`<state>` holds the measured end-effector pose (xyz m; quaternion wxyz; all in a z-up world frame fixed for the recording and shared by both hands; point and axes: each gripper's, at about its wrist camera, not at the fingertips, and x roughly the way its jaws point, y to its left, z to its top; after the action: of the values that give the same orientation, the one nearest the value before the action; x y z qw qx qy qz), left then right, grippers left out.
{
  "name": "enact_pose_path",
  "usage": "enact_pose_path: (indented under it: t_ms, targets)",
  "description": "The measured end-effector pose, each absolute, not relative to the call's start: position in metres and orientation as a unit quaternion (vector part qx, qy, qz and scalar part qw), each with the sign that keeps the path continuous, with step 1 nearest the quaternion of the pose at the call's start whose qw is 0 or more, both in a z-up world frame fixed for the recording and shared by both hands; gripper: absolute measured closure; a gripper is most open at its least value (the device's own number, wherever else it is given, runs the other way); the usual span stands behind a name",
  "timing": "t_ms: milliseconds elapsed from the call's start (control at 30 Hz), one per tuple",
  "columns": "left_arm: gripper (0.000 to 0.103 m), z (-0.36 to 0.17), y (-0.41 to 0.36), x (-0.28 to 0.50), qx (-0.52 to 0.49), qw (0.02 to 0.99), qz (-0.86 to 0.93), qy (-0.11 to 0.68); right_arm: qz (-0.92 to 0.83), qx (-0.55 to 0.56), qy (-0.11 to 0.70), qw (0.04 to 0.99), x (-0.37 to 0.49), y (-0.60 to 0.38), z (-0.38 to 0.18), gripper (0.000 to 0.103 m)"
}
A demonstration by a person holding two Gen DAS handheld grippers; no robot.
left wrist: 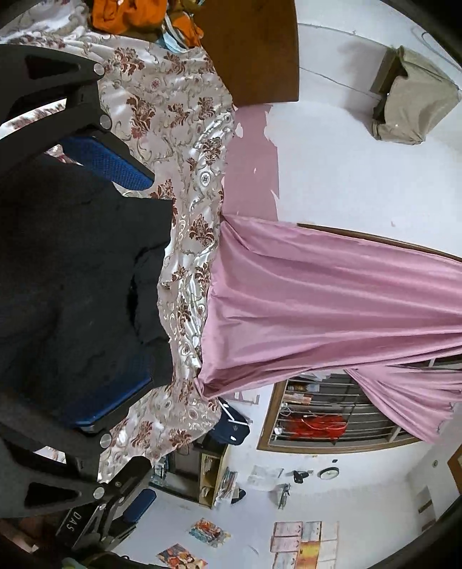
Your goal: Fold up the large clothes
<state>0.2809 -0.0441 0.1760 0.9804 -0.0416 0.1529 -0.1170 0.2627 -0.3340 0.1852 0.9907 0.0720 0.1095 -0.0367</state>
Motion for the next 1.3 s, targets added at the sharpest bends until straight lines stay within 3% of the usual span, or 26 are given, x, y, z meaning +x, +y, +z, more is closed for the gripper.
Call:
enact_pose_path:
  t_ms: [367,700,1300]
  targets:
    - [0.000,0.179,-0.025,0.207,-0.026,0.979,-0.109,0.172,-0.026,0.051,0.132,0.990,0.180,-0.314,0.205,0.002]
    - [0.000,0.166,-0.013,0.185,-0.029,0.972,-0.114,0.201,-0.015,0.050,0.194,0.980,0.150,-0.305,0.194,0.002]
    - [0.000,0.099,0.003,0.172,-0.041,0.952,-0.103,0.285,-0.010,0.024,0.242,0.970,0.114,-0.298,0.148,0.002]
